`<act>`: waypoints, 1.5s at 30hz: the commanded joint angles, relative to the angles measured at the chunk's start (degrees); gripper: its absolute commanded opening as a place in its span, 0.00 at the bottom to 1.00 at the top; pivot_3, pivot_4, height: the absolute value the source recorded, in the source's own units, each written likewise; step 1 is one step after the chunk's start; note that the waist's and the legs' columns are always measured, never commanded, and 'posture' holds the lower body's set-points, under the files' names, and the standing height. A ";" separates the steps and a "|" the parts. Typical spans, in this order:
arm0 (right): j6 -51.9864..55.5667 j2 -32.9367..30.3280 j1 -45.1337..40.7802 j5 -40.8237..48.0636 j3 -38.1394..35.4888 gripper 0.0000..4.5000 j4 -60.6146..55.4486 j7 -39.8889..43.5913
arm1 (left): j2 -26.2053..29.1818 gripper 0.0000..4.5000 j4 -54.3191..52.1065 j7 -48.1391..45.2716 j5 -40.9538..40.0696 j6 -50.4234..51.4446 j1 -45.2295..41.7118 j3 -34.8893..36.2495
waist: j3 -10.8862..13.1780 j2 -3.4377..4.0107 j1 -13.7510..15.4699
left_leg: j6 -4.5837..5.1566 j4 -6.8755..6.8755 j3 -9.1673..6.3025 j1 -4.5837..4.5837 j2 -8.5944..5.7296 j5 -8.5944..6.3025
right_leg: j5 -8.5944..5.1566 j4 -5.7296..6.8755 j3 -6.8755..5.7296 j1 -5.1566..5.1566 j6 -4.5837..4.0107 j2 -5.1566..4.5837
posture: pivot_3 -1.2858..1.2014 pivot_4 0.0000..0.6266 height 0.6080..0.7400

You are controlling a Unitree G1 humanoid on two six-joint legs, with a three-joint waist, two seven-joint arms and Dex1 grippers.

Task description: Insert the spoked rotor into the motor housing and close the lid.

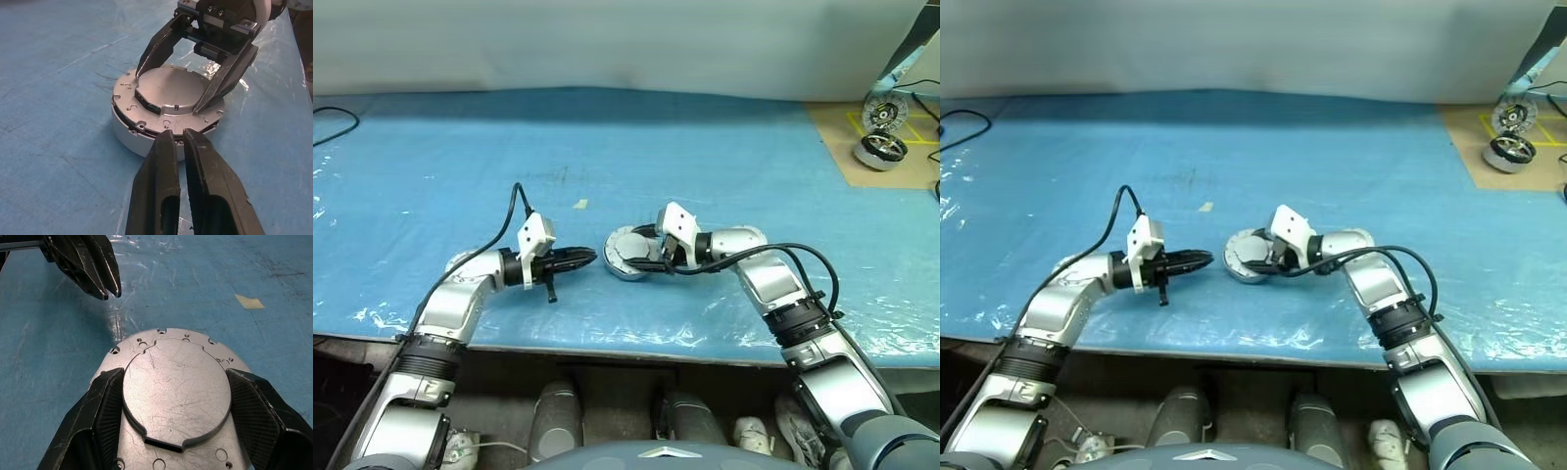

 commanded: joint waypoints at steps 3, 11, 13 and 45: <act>3.41 1.09 -0.91 2.47 -1.69 0.65 -0.78 0.33 | 0.08 0.08 -1.55 -0.05 -0.04 -1.73 0.10 0.24 | 0.00 0.00 0.00 | 0.00 0.01 0.00 0.00 0.00 0.00 | 0.00 0.00 0.00 0.00 0.00 0.00 | 0.52 0.24 1.00; 4.45 1.22 -2.17 1.74 -1.12 0.65 -2.16 -0.09 | -0.48 0.08 -0.22 0.48 0.84 -2.80 -0.09 -0.31 | 0.00 0.00 -0.03 | 0.00 0.01 0.00 0.00 0.01 0.00 | 0.00 0.01 0.00 -0.01 0.00 0.01 | 0.52 0.24 1.00; 4.20 1.56 -2.40 1.22 -0.94 0.65 -1.16 -0.63 | -0.59 0.08 -0.08 0.51 0.85 -2.82 -0.17 -0.35 | 0.00 0.00 -0.03 | 0.00 0.01 0.00 0.00 0.01 0.00 | 0.00 0.01 0.00 -0.01 0.00 0.01 | 0.52 0.24 1.00; 0.45 2.08 1.63 -3.34 2.07 0.65 7.51 -3.32 | -6.14 0.08 5.74 5.10 4.16 -3.94 -4.61 -2.07 | -0.04 0.04 -0.05 | 0.01 0.11 0.02 0.62 0.00 -0.01 | -0.04 -0.05 0.14 0.58 -0.05 -0.02 | 0.52 0.24 1.00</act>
